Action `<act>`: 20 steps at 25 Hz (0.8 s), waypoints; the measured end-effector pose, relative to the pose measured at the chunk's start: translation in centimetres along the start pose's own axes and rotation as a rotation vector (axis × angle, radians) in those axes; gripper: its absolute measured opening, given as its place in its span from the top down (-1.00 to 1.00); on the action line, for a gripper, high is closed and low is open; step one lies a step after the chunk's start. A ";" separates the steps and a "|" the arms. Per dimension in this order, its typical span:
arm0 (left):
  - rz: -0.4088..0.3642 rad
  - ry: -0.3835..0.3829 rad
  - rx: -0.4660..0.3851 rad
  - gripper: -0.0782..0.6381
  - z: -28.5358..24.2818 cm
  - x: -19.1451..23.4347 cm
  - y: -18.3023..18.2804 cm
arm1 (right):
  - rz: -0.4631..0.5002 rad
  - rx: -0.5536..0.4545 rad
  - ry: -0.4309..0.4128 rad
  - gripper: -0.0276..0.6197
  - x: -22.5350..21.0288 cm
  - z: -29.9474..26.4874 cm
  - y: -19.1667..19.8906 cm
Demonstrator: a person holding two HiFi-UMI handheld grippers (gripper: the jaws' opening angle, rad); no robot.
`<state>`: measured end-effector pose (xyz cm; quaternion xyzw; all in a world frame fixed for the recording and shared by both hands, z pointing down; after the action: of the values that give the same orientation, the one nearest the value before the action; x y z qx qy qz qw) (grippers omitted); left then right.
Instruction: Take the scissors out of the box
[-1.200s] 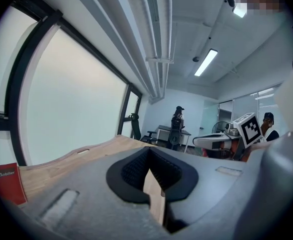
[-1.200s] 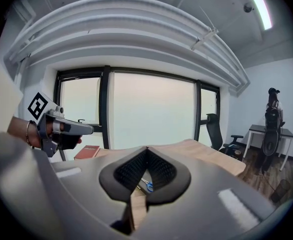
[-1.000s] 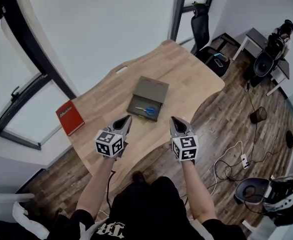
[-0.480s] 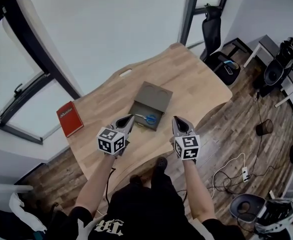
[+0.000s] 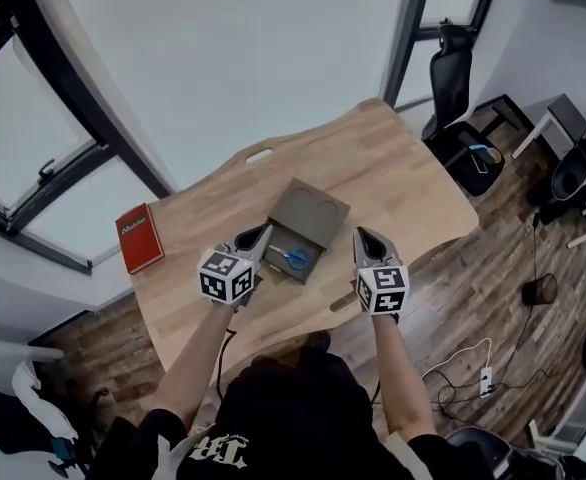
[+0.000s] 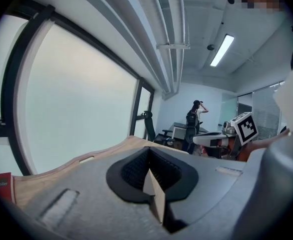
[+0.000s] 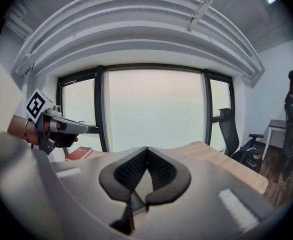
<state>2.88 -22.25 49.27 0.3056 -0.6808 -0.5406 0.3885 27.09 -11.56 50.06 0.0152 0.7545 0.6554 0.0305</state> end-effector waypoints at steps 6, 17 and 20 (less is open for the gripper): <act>0.005 -0.083 -0.001 0.77 -0.7 0.1 0.5 | -0.008 0.012 -0.063 0.90 -1.9 -2.0 0.7; 0.017 -0.189 -0.011 0.77 -1.1 2.0 0.8 | -0.003 0.031 -0.147 0.90 -2.5 -5.4 1.1; 0.024 -0.211 -0.018 0.77 -1.0 2.7 1.1 | 0.004 0.034 -0.159 0.90 -2.3 -6.3 1.1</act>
<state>2.33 -24.71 51.01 0.2354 -0.7166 -0.5711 0.3238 28.96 -17.80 52.04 0.0694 0.7607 0.6393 0.0889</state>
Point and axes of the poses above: the fingertips, and each gripper's own axes: z backward along the fingers, x to its left, y out of its underside, the point moved 7 cm from there along z, backward along the fingers, and after that the axes turned 9 degrees about -x, right-handed, at the moved point
